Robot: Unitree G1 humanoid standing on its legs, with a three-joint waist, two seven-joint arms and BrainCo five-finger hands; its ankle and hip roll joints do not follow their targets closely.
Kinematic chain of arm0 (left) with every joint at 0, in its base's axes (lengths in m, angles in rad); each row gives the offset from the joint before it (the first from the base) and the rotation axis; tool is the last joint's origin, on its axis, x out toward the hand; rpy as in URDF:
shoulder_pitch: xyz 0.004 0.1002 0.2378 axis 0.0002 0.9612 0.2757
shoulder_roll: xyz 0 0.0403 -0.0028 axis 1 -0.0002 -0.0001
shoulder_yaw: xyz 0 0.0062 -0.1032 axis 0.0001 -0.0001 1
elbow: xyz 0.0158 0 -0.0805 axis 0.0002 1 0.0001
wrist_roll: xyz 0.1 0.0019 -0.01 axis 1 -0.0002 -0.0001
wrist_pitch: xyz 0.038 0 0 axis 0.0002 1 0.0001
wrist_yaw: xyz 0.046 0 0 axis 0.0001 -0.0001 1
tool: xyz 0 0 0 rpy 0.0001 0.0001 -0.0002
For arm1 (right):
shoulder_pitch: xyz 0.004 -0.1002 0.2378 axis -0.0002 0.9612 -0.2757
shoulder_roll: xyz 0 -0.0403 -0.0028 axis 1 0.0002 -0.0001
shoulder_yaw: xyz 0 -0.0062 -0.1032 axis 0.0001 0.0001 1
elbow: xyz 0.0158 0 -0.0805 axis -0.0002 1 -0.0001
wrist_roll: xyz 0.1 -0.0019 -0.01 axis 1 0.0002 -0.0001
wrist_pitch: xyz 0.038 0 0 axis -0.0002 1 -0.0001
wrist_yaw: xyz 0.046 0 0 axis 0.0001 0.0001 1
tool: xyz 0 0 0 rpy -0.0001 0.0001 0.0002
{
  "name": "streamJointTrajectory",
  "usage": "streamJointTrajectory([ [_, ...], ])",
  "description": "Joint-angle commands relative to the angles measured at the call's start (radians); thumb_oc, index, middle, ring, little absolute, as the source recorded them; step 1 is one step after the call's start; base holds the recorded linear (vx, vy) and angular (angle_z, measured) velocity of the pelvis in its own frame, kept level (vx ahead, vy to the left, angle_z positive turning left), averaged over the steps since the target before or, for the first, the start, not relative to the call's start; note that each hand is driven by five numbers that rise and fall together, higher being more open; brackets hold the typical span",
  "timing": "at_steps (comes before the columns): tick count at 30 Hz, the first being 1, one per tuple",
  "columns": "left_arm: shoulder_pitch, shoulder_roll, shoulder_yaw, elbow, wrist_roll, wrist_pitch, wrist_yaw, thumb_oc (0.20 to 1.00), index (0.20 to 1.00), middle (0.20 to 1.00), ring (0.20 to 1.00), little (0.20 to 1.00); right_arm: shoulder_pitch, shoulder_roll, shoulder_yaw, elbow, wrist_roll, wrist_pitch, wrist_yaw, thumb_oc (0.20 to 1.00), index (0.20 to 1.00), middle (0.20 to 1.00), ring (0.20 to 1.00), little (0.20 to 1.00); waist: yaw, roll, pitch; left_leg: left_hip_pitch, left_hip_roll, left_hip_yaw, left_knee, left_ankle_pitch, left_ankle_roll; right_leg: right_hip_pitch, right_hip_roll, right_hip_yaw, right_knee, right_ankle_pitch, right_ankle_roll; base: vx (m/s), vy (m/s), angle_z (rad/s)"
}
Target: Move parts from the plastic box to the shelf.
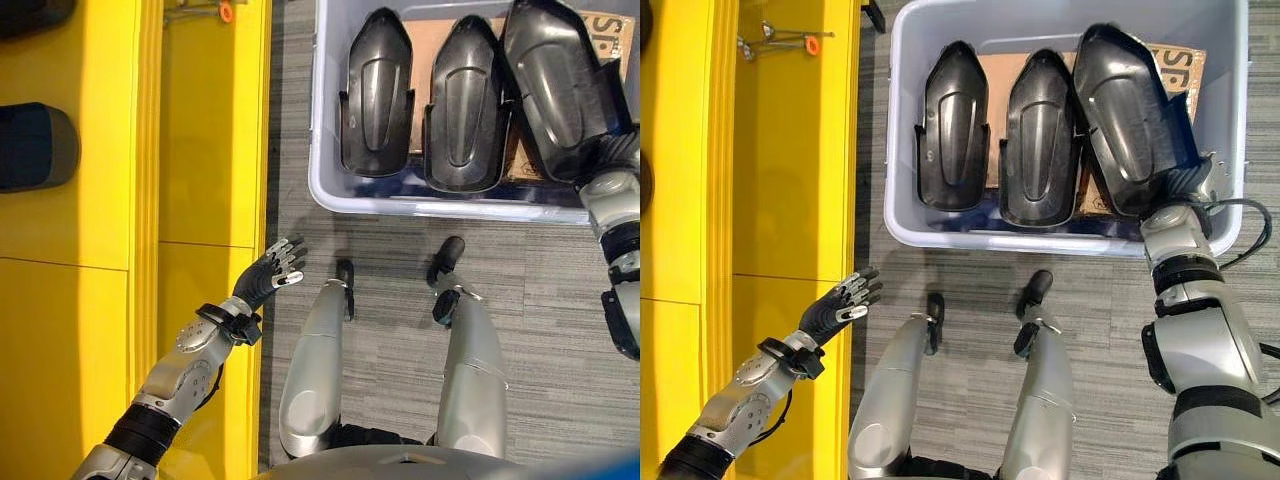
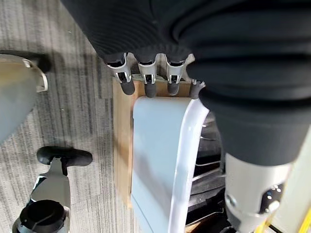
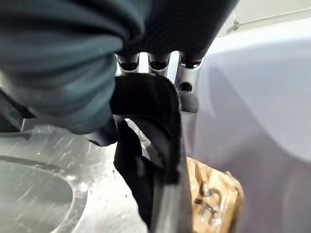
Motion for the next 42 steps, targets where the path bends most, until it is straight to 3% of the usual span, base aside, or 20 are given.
streamJointTrajectory([
  [1,0.027,-0.003,-0.037,-0.029,0.002,-0.061,-0.03,1.0,1.0,1.0,1.0,1.0,0.064,0.019,0.006,-0.016,-0.041,-0.063,-0.085,0.2,0.2,0.2,0.2,0.2,0.003,0.022,0.017,-0.049,0.014,-0.051,-0.125,0.164,0.028,0.076,0.003,0.006,0.261,-0.287,0.038,-0.03,0.061,-0.07],
  [5,0.04,-0.018,-0.036,-0.018,-0.002,-0.074,-0.039,1.0,1.0,1.0,1.0,1.0,0.09,0.027,-0.022,-0.073,-0.074,-0.157,-0.188,0.2,0.2,0.2,0.2,0.2,-0.007,0.029,0.017,0.008,0.019,-0.035,-0.173,0.175,0.021,0.114,0.004,0.016,0.226,-0.28,0.041,-0.02,0.08,-0.05],
  [12,0.079,-0.051,-0.011,-0.004,-0.002,-0.088,-0.065,1.0,1.0,1.0,1.0,1.0,0.148,0.026,-0.096,-0.23,-0.099,-0.24,-0.302,0.2,0.2,0.2,0.2,0.2,-0.028,0.034,0.017,0.125,0.021,-0.009,-0.249,0.182,0.01,0.201,0.003,0.032,0.172,-0.277,0.047,-0.01,0.096,-0.05],
  [19,0.113,-0.081,0.014,0.019,0.001,-0.09,-0.098,1.0,1.0,1.0,1.0,1.0,0.167,0.02,-0.15,-0.344,-0.114,-0.294,-0.308,0.2,0.2,0.2,0.2,0.2,-0.035,0.036,0.017,0.271,0.016,0.01,-0.308,0.178,0.002,0.33,-0.004,0.031,0.126,-0.282,0.052,0.03,0.1,-0.04],
  [25,0.128,-0.099,0.035,0.035,0.017,-0.08,-0.103,1.0,1.0,1.0,1.0,1.0,0.178,0.031,-0.182,-0.435,-0.071,-0.298,-0.261,0.2,0.2,0.2,0.2,0.2,-0.035,0.021,0.008,0.372,0.011,0.011,-0.345,0.176,-0.004,0.437,0.001,0.02,0.084,-0.284,0.052,0.07,0.071,0.02],
  [31,0.155,-0.114,0.053,0.057,0.031,-0.074,-0.105,1.0,1.0,1.0,1.0,1.0,0.226,0.081,-0.192,-0.504,0.006,-0.327,-0.172,0.2,0.2,0.2,0.2,0.2,-0.027,0.002,-0.054,0.445,0.026,0.007,-0.415,0.198,-0.017,0.525,0.008,0.002,0.023,-0.281,0.052,0.08,0.071,0.07],
  [34,0.176,-0.135,0.074,0.079,0.047,-0.079,-0.101,1.0,1.0,1.0,1.0,1.0,0.301,0.163,-0.191,-0.586,0.178,-0.357,-0.028,0.2,0.2,0.2,0.2,0.2,-0.025,-0.012,-0.1,0.501,0.044,0.021,-0.495,0.245,-0.026,0.595,0.016,-0.022,-0.058,-0.248,0.048,0.08,0.178,0.02],
  [37,0.199,-0.161,0.112,0.103,0.055,-0.083,-0.101,1.0,1.0,1.0,1.0,1.0,0.406,0.272,-0.15,-0.701,0.286,-0.34,0.123,0.2,0.2,0.2,0.2,0.2,-0.025,-0.03,-0.154,0.562,0.049,0.021,-0.561,0.272,-0.039,0.688,0.021,-0.035,-0.153,-0.225,0.059,0.09,0.249,0.04],
  [40,0.242,-0.184,0.144,0.092,0.08,-0.092,-0.104,1.0,1.0,1.0,1.0,1.0,0.577,0.387,-0.067,-0.825,0.467,-0.315,0.289,0.2,0.2,0.2,0.2,0.2,-0.017,-0.052,-0.214,0.595,0.038,0.009,-0.601,0.294,-0.041,0.765,0.018,-0.046,-0.246,-0.183,0.082,0.0,0.28,0.22],
  [42,0.26,-0.19,0.158,0.088,0.099,-0.104,-0.118,1.0,1.0,1.0,1.0,1.0,0.652,0.466,0.008,-0.847,0.509,-0.332,0.339,0.2,0.2,0.2,0.2,0.2,-0.006,-0.062,-0.245,0.617,0.032,0.002,-0.633,0.309,-0.042,0.807,0.012,-0.058,-0.307,-0.149,0.105,-0.11,0.278,0.17],
])
